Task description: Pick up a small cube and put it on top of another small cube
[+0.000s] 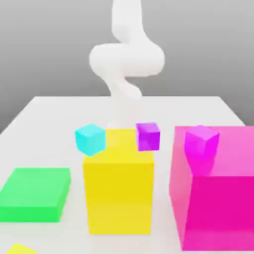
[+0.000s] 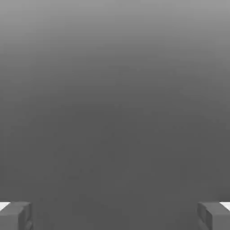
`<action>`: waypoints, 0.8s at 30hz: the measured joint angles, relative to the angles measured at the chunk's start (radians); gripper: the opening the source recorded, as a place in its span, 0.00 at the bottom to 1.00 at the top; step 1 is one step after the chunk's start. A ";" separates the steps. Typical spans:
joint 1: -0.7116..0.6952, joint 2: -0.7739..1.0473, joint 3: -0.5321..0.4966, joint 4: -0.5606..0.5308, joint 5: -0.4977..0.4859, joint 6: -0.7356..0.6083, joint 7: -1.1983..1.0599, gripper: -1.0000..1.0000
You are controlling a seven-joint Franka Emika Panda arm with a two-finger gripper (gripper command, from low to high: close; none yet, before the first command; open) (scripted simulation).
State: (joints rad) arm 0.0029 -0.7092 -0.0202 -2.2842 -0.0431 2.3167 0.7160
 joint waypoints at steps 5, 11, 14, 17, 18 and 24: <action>0.008 0.185 -0.055 0.033 -0.069 0.033 -0.187 0.50; 0.021 0.400 -0.141 0.071 -0.100 0.073 -0.440 0.50; 0.021 0.508 -0.182 0.089 -0.089 0.095 -0.585 0.50; 0.004 0.618 -0.211 0.107 -0.058 0.118 -0.743 0.50; -0.004 0.655 -0.218 0.113 -0.045 0.126 -0.798 0.50; -0.087 0.876 -0.209 0.149 0.050 0.170 -1.137 0.50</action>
State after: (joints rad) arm -0.0845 0.1668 -0.2296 -2.1354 0.0072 2.4872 -0.4210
